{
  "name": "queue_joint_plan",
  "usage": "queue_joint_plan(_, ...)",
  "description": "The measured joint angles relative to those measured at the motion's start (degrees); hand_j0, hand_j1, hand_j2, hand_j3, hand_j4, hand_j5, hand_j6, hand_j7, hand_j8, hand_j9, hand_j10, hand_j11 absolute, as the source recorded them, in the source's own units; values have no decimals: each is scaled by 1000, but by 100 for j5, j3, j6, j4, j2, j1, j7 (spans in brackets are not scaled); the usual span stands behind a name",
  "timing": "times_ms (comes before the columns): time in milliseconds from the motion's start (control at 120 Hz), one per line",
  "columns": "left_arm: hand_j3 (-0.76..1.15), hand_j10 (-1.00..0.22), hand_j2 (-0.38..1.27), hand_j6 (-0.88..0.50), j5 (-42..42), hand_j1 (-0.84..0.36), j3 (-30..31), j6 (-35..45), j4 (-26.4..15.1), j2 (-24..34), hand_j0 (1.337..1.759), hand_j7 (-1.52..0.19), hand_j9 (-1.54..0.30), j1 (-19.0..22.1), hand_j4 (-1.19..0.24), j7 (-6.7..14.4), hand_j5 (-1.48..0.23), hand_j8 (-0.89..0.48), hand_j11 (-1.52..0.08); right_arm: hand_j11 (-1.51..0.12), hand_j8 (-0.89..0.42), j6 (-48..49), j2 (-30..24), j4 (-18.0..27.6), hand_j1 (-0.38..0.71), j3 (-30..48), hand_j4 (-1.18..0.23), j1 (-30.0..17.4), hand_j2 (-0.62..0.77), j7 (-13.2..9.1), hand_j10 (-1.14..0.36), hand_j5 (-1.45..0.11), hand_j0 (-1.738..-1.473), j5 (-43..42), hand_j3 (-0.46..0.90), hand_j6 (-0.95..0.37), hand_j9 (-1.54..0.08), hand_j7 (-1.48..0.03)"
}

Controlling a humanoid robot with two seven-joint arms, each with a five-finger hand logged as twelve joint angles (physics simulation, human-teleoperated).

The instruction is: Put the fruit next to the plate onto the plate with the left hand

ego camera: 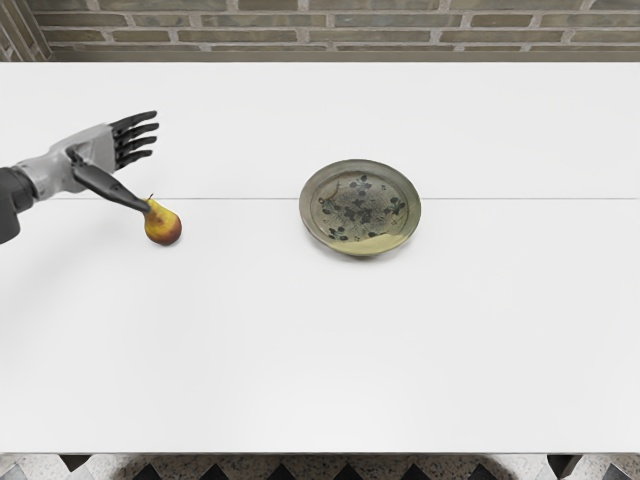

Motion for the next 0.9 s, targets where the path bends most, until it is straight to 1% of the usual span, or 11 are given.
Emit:
queue_joint_plan(142,0,-1,2,-2,-57,349,32,0,90,9,1658,0,0,126,-2,-15,0,-2,0,-38,-30,0,0,0,-314,0,-30,0,-6,1,-30,-38,-1658,0,0,-30,-38,-38)
queue_joint_plan(383,0,-1,2,-2,113,349,140,0,125,-34,1658,0,0,223,-2,-16,0,-2,0,-38,-30,0,0,0,-314,0,-30,0,-6,0,-30,-38,-1658,0,0,-30,-38,-38)
queue_joint_plan(533,0,-1,3,-2,167,349,159,0,242,-191,1658,0,0,333,-2,-15,0,-2,0,-38,-30,0,0,0,-314,0,-30,0,-6,1,-30,-38,-1658,0,0,-30,-38,-38)
queue_joint_plan(733,0,-1,2,-2,249,349,157,0,283,-315,1658,0,0,400,-2,-23,0,-2,0,-38,-30,0,0,0,-314,0,-30,0,-6,0,-30,-38,-1658,0,0,-30,-38,-38)
queue_joint_plan(808,0,-1,3,-2,332,349,154,0,287,-421,1658,-1,0,407,-2,-109,-1,-2,0,-38,-30,0,0,0,-314,0,-30,0,-6,1,-30,-38,-1658,0,0,-30,-38,-38)
queue_joint_plan(900,0,-3,3,-4,515,348,153,0,294,-466,1658,-3,-2,407,-4,-316,-3,-4,-2,-38,-30,0,0,0,-314,0,-30,0,-6,1,-30,-38,-1658,0,0,-30,-38,-38)
